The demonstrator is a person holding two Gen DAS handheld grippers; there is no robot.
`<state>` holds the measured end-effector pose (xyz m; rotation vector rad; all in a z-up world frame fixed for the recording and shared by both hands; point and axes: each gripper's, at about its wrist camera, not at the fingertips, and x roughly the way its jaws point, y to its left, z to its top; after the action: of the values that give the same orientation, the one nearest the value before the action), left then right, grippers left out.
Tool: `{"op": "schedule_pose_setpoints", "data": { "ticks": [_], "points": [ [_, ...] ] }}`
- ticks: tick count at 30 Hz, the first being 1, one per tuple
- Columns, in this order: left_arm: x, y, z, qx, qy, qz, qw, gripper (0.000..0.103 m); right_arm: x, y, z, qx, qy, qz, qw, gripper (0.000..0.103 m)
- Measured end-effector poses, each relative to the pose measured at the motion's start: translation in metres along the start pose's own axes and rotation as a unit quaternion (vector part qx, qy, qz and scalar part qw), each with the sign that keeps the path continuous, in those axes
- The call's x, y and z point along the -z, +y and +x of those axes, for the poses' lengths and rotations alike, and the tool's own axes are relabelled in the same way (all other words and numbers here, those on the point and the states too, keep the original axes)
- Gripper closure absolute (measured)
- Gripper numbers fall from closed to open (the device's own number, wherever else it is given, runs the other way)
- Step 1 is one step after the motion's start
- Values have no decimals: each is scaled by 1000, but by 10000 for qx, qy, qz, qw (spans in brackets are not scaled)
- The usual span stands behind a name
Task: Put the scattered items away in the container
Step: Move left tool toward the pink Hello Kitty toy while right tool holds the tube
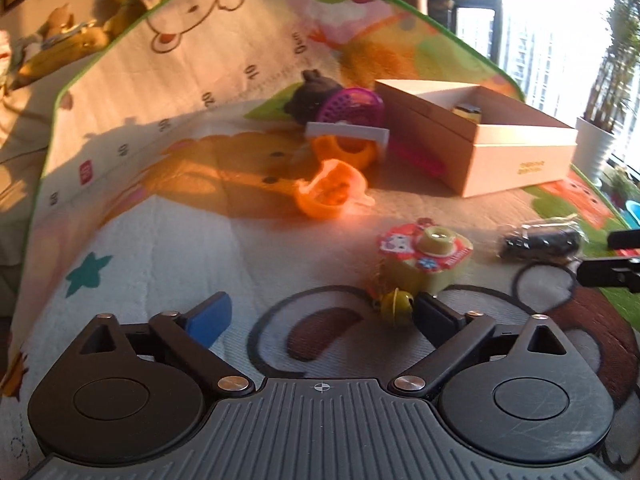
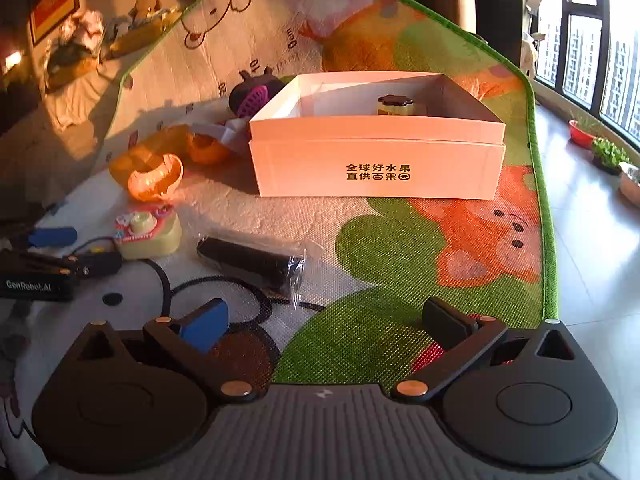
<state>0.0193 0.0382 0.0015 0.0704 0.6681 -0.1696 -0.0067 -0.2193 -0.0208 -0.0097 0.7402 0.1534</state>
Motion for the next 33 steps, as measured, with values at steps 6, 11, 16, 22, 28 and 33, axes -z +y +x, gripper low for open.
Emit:
{"op": "schedule_pose_setpoints", "data": {
  "ticks": [6, 11, 16, 22, 28, 33],
  "points": [
    [3, 2, -2, 2, -126, -98, 9999, 0, 0, 5, 1, 115, 54, -157, 9998, 0],
    [5, 4, -4, 13, -238, -238, 9994, 0, -1, -4, -5, 375, -116, 152, 9991, 0],
    [6, 7, -5, 67, -292, -352, 9989, 0, -8, -10, -5, 1463, -330, 57, 9887, 0],
    [6, 12, -6, 136, -338, -486, 9982, 0, -14, 8, -25, 877, -616, -270, 9939, 0],
    [8, 14, -7, 198, -391, -583, 9973, 0, -18, 46, -13, 312, -578, -879, 9940, 0],
    [9, 17, -8, 254, -447, -678, 9964, 0, -25, 50, 18, 333, -243, -666, 9969, 0]
  ]
}}
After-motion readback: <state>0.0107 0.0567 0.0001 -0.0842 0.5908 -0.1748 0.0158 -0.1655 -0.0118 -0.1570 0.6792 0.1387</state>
